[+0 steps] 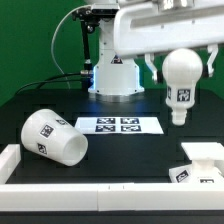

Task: Assemble lamp

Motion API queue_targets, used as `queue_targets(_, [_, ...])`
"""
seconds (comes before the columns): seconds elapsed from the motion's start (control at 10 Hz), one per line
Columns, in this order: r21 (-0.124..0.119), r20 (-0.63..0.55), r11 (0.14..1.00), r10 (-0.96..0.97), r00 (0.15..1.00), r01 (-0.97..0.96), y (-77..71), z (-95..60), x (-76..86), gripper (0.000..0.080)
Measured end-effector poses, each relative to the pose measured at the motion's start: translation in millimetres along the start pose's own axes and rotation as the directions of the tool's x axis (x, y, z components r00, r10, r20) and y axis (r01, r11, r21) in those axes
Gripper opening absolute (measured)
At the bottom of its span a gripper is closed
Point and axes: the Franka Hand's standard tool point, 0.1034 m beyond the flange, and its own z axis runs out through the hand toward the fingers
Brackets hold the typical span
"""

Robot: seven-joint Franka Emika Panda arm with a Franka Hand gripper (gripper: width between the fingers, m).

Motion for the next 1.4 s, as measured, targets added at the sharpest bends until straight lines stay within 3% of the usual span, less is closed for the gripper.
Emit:
queue_targets(0.2, [0.009, -0.011, 1.000, 0.015, 1.000, -0.015, -9.2, 6.6, 12.2, 0.0573])
queue_targets(0.6, [0.006, -0.008, 1.000, 0.011, 1.000, -0.011, -8.4, 8.7, 10.8, 0.0573])
queue_targets(0.9, [0.008, -0.042, 0.999, -0.041, 0.998, 0.042, -29.4, 25.6, 39.0, 0.0573])
queue_targets(1.4, [0.008, -0.039, 0.999, -0.035, 0.999, 0.035, -31.0, 31.7, 34.5, 0.0573])
